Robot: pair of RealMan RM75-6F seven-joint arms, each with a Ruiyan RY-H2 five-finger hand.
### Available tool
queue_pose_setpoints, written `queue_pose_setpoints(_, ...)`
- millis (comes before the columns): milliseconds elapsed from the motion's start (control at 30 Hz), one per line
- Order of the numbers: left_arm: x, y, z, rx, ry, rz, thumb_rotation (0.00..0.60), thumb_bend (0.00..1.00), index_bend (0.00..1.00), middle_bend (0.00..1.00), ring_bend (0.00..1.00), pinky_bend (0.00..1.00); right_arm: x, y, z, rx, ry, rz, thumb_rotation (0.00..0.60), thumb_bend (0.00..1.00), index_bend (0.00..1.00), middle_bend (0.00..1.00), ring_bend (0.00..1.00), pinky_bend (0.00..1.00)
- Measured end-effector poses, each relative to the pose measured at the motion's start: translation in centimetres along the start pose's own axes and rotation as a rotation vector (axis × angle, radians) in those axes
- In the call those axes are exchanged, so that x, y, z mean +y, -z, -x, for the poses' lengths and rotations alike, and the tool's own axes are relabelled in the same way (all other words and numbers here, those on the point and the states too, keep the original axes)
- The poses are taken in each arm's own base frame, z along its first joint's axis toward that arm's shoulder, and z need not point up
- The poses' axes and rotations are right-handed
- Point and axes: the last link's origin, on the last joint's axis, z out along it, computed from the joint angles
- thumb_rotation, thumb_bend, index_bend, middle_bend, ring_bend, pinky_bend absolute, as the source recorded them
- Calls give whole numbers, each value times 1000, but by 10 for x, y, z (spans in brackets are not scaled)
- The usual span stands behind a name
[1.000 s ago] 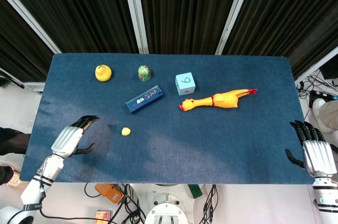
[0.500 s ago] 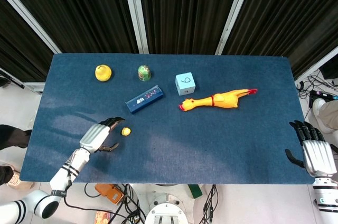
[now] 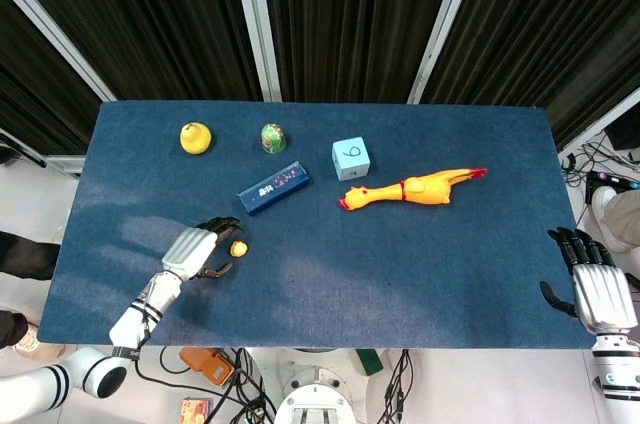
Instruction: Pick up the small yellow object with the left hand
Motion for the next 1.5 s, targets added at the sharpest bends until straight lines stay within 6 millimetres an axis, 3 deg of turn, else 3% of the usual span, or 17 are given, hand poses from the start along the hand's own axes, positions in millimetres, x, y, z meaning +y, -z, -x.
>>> queue_pose_setpoints(667,2,-10,7,-6,7,16,600,291,314,155,158,292,0,0,0,-1,0,1,600,416,203,184,158,202)
queue_pose_setpoints(1500,-11,-19,8,-34,-9,-14,600,300,395,155,158,292,0,-1,0,-4,-3,2,600,415,203,183,159,202)
